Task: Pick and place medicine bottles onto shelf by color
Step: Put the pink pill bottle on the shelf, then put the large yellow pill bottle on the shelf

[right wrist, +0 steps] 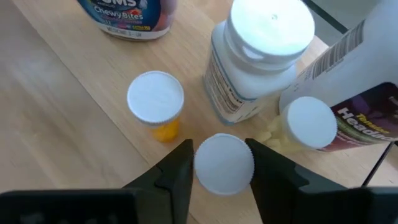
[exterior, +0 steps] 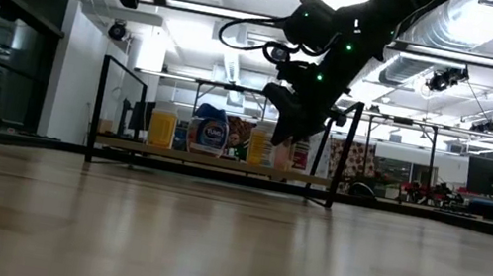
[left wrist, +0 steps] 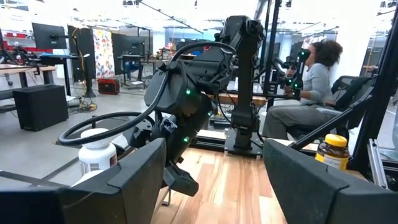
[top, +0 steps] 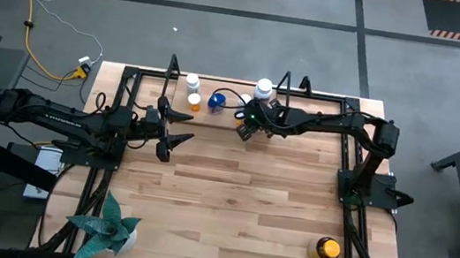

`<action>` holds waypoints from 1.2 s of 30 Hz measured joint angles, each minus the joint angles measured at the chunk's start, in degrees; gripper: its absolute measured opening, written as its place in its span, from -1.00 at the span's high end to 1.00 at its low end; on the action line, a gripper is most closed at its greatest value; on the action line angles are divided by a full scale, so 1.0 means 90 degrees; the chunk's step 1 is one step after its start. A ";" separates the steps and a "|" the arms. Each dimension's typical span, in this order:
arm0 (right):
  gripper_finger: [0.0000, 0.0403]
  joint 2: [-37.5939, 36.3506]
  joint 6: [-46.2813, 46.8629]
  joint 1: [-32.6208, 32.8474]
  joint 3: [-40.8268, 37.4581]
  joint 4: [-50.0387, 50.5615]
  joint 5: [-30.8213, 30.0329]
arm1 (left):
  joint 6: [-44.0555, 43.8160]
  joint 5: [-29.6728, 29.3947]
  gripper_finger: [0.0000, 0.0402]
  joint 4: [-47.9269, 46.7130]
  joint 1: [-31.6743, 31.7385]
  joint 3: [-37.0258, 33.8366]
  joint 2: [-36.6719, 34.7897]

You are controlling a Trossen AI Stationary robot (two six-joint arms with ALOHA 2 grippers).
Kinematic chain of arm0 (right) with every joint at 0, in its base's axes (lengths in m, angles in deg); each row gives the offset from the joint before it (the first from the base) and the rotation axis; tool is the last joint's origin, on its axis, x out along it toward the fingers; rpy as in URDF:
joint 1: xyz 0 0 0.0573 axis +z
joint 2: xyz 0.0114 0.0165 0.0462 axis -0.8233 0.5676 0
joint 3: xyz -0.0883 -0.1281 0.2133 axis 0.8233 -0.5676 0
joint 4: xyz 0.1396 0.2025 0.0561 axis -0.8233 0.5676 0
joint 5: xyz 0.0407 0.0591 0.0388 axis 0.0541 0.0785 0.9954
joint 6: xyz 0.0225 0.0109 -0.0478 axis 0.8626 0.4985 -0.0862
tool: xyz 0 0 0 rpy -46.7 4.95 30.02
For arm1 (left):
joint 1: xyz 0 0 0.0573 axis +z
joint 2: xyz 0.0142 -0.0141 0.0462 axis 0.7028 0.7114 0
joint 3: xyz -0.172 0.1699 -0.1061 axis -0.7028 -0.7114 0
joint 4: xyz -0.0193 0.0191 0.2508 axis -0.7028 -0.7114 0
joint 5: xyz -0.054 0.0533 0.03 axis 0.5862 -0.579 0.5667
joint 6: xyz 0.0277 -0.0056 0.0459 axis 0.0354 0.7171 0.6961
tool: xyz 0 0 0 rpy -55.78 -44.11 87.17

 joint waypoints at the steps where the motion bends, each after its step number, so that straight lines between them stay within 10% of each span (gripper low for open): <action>1: 0.30 0.0000 -0.0001 0.0000 -0.0002 0.0005 0.0010 | 0.0001 0.0000 -0.29 0.0001 0.0000 0.0000 -0.0001; 14: -0.29 -0.0006 -0.0289 0.0000 -0.0007 -0.0001 -0.0181 | 0.0001 0.0000 -0.29 0.0001 0.0000 0.0000 -0.0002; 36: -0.31 -0.0355 -0.0874 0.0005 -0.0012 -0.0970 0.0442 | 0.0001 0.0000 -0.29 0.0006 0.0001 0.0000 -0.0001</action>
